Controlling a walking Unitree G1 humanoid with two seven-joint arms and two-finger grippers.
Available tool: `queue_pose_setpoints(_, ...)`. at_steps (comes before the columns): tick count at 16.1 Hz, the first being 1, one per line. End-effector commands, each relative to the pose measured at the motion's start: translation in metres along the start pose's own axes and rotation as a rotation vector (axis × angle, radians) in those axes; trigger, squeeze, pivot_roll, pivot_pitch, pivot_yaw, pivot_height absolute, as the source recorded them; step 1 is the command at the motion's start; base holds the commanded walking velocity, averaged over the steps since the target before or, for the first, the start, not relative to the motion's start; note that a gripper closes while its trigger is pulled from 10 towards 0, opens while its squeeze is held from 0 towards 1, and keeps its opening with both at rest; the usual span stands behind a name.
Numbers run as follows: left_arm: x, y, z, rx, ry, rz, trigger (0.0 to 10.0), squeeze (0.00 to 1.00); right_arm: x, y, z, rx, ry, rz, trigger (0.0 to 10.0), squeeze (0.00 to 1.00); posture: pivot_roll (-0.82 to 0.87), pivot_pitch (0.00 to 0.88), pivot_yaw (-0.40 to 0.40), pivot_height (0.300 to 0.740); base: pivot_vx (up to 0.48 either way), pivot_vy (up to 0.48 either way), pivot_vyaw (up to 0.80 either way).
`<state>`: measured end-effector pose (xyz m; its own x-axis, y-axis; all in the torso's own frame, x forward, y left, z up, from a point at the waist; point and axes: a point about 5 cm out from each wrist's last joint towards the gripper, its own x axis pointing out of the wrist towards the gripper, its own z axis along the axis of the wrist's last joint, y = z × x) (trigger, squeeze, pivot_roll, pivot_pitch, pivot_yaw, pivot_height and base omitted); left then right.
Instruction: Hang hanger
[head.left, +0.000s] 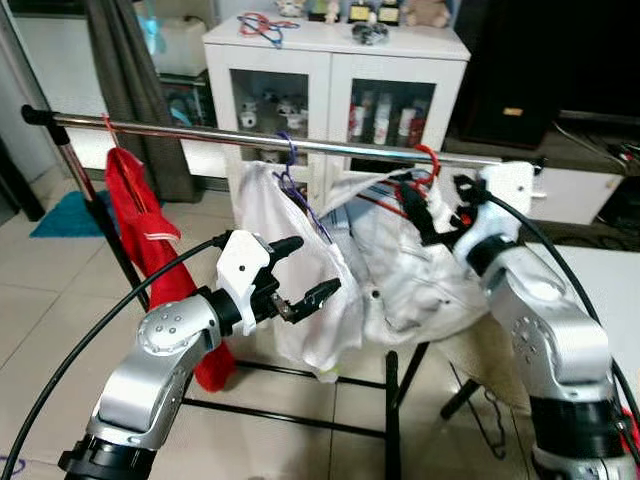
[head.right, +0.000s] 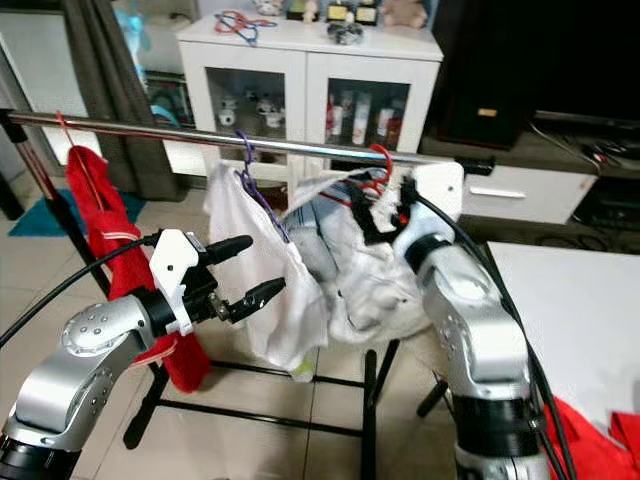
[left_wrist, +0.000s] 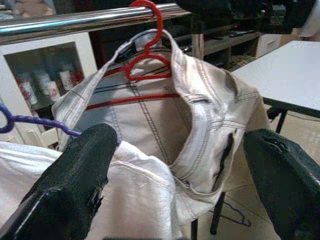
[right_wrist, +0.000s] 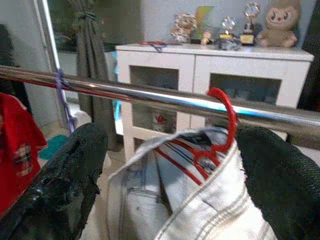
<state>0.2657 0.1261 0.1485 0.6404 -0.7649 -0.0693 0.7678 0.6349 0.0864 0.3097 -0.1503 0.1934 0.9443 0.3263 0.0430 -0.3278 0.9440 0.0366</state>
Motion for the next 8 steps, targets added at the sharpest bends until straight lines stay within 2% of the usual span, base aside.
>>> queue_pose_setpoints(1,0.002,0.0,0.003,0.011,-0.006,-0.011,10.0,0.0,0.005,0.003,0.003,0.003,-0.02,0.027,10.0,0.0,-0.02,0.0,0.004,0.74,0.0,0.0,0.0)
queue_pose_setpoints(4,0.003,0.003,0.003,0.022,-0.002,0.008,10.0,0.0,0.017,0.0,0.0,-0.027,-0.004,0.003,10.0,0.0,-0.01,0.0,0.005,0.74,0.0,0.0,0.0)
queue_pose_setpoints(8,0.005,0.013,0.003,0.026,-0.001,0.097,10.0,0.0,0.017,0.002,-0.004,-0.011,-0.003,0.006,10.0,0.0,-0.01,0.0,0.008,0.74,0.0,0.0,0.0)
